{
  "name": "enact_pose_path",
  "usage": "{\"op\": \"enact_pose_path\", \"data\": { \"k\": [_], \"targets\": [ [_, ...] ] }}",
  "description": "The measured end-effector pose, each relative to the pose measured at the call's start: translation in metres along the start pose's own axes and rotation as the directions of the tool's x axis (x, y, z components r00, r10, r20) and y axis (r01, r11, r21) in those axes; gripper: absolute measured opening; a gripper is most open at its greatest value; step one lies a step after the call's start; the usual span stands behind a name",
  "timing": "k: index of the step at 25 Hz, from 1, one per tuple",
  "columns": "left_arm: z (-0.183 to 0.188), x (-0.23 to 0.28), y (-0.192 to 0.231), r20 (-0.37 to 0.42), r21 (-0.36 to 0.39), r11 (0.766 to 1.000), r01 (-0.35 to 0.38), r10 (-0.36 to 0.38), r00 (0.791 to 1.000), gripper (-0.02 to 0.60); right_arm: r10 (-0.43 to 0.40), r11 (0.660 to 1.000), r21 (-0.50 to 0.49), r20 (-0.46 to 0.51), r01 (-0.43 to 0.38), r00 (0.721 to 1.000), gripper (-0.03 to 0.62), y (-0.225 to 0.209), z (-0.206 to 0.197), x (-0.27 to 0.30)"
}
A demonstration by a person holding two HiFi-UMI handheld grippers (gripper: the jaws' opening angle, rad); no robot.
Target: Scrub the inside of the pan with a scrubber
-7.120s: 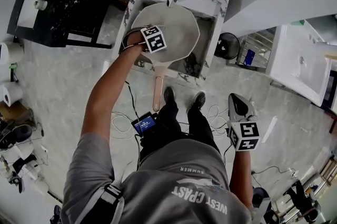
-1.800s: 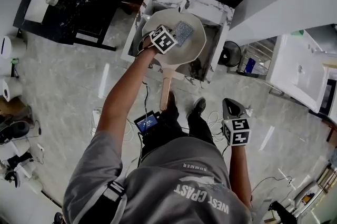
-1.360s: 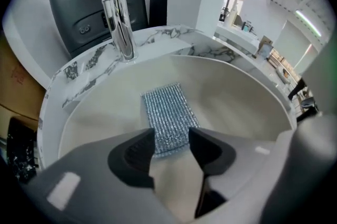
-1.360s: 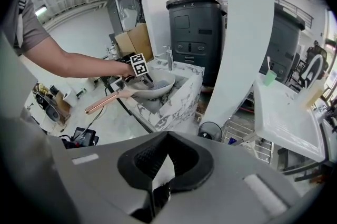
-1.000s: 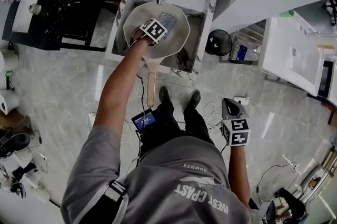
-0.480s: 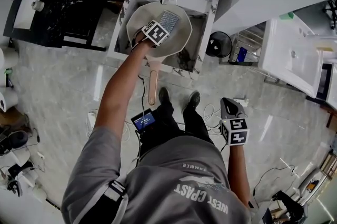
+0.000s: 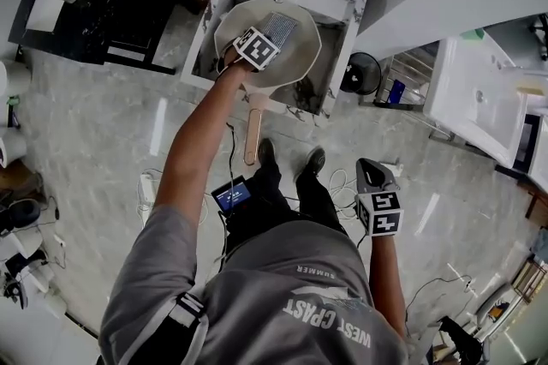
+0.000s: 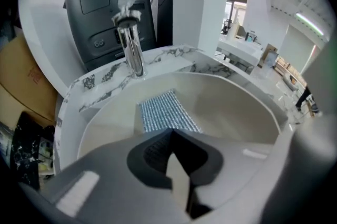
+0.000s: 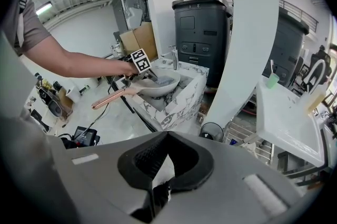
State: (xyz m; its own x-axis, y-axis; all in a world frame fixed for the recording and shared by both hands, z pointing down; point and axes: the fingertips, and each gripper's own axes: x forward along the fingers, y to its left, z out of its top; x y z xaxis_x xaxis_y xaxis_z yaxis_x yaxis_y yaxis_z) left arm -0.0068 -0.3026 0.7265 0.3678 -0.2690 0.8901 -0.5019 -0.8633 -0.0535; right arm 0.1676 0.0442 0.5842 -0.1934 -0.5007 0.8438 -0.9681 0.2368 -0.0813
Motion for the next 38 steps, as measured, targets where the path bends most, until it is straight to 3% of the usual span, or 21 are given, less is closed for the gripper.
{"op": "enact_pose_path", "data": {
  "k": [9, 16, 24, 31, 38],
  "targets": [
    [0.014, -0.056, 0.002, 0.096, -0.006, 1.0, -0.026, 0.026, 0.995, 0.0, 0.01, 0.999, -0.032, 0.041, -0.009, 0.999, 0.002, -0.003, 0.02, -0.001],
    [-0.008, -0.115, 0.016, 0.15, -0.046, 0.996, -0.083, 0.089, 0.985, 0.0, 0.036, 0.997, -0.069, 0.056, -0.032, 0.998, 0.002, 0.008, 0.036, -0.001],
    [-0.079, -0.168, 0.027, 0.143, -0.13, 0.977, -0.167, 0.185, 0.972, 0.0, 0.061, 0.99, -0.132, 0.073, -0.051, 0.995, 0.002, 0.03, 0.053, -0.002],
    [-0.148, -0.19, 0.045, 0.115, -0.236, 0.948, -0.215, 0.247, 0.962, 0.0, 0.075, 0.982, -0.181, 0.064, -0.063, 0.995, 0.002, 0.054, 0.058, 0.0],
    [-0.2, -0.182, 0.051, 0.062, -0.307, 0.929, -0.207, 0.236, 0.97, 0.002, 0.083, 0.973, -0.222, 0.068, -0.066, 0.994, 0.002, 0.08, 0.066, -0.001]
  ]
}}
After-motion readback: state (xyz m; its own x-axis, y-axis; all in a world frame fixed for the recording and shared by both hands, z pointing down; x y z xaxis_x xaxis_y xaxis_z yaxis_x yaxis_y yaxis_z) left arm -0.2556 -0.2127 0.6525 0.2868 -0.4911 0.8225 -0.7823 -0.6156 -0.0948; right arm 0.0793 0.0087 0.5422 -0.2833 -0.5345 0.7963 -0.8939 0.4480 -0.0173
